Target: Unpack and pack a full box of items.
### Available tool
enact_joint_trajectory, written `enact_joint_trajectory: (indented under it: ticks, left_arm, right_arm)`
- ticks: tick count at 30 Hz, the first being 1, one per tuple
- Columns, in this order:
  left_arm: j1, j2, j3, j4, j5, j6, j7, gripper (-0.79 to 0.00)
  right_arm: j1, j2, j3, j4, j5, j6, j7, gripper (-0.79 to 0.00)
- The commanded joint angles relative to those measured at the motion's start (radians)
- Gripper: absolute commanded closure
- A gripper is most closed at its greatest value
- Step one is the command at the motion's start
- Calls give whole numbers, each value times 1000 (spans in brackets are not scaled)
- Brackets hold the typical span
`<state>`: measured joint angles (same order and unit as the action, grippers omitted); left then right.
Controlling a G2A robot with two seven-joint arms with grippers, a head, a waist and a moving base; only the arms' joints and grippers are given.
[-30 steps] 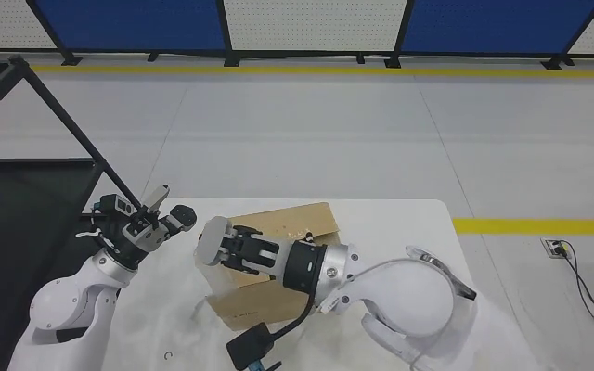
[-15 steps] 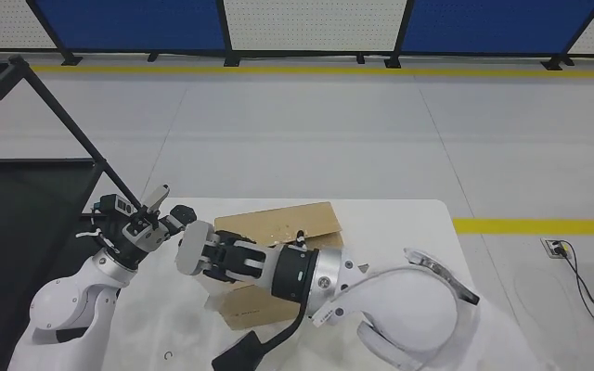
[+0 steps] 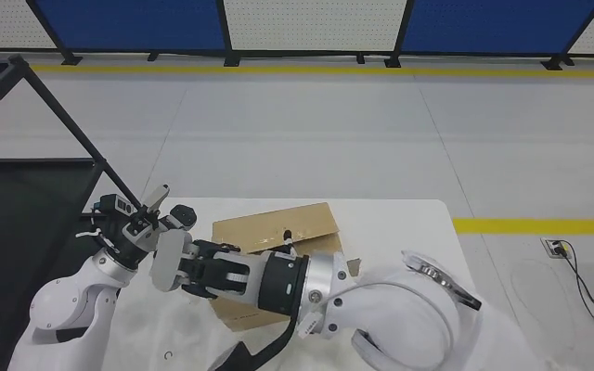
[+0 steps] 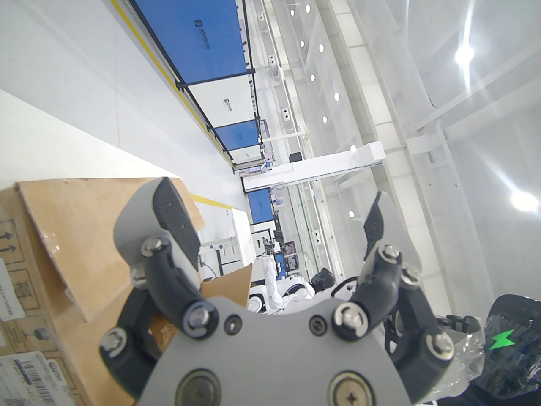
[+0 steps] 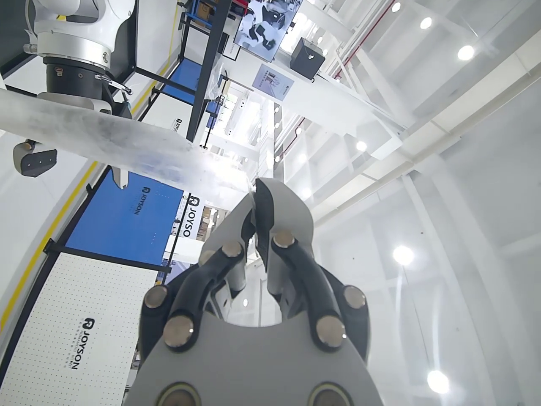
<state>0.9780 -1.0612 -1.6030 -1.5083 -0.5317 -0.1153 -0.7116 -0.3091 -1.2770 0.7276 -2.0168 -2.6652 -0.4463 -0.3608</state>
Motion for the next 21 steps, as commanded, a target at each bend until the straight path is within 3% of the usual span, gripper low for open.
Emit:
enact_joint_trajectory:
  ticks: [1, 14, 21]
  left_arm:
    - [0, 0, 0, 0, 0, 0, 0, -785]
    - [0, 0, 0, 0, 0, 0, 0, -785]
    - [19, -1, -23, -20, -25, -26, 46, -785]
  right_arm:
    - [5, -3, 4, -3, -5, 14, 7, 0]
    - [50, -23, 60, 93, 35, 21, 31, 0]
    - [20, -31, 84, 114, 116, -130, 141, 0]
